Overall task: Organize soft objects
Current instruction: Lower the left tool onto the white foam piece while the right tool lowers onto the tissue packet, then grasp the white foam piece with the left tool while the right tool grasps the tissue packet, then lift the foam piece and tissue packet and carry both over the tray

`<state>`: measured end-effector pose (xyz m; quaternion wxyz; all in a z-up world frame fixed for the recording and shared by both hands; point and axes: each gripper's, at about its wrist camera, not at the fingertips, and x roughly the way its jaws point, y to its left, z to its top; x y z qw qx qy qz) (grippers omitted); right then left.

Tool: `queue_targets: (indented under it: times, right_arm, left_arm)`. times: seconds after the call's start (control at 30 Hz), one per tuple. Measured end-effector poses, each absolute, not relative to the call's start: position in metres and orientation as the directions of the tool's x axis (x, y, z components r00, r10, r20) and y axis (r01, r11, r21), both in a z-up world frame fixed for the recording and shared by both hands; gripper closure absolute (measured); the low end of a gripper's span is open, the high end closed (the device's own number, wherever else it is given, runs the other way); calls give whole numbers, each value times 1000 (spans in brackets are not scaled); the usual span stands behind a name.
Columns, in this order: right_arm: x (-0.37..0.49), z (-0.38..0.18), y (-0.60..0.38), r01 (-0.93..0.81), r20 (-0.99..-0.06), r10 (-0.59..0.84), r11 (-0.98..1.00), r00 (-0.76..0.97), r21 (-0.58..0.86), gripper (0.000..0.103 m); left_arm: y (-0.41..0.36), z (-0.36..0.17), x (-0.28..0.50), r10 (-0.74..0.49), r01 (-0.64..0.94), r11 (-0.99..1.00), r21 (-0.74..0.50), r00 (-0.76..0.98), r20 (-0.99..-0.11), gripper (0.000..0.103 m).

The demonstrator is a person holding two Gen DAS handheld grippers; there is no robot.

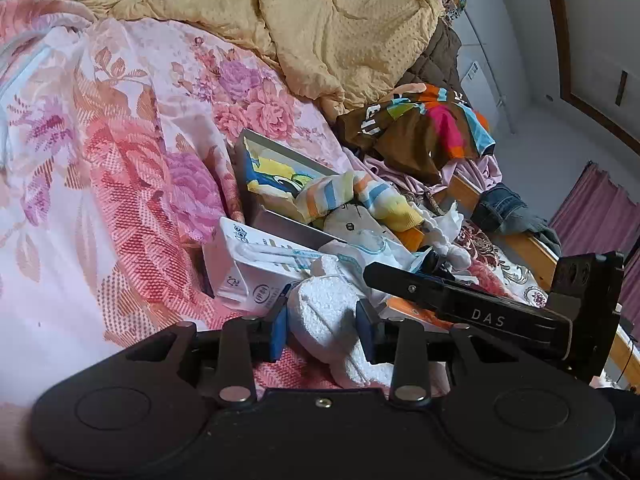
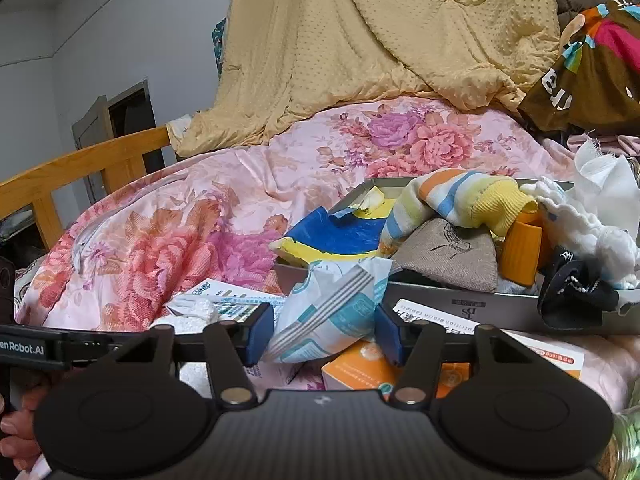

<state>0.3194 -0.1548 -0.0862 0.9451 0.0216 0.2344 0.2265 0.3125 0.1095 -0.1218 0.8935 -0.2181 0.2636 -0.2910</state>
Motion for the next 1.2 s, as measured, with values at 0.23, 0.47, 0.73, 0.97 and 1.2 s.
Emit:
queue_targets:
  times: [0.23,0.47,0.73,0.97,1.2]
  right_arm:
    - [316,-82,-155,-410,-435,433,899,789,153,57]
    - [300,-72,-163,-403,-416,430,902,801,156,66]
    - [275,-55,-182,-380,-392,433,901,812,209,66]
    - [247,-35,-201,-349,-387,417,907,822,236,66]
    - [232,-13,-219,-337,-330,417,901,847,274,66]
  left_arm:
    - [91,-108,309,-576,344,788,-511,706,-412,68]
    - [70,-85,299,-500,282,845,-455,720,-481,73]
    - [43,-56,265,-454,246,868,-432,746,-487,88]
    - [12,-54,237,-382,231,912,-338,777,-500,89]
    - [-4,-40,225,-299,186,951,-246,757,-581,89]
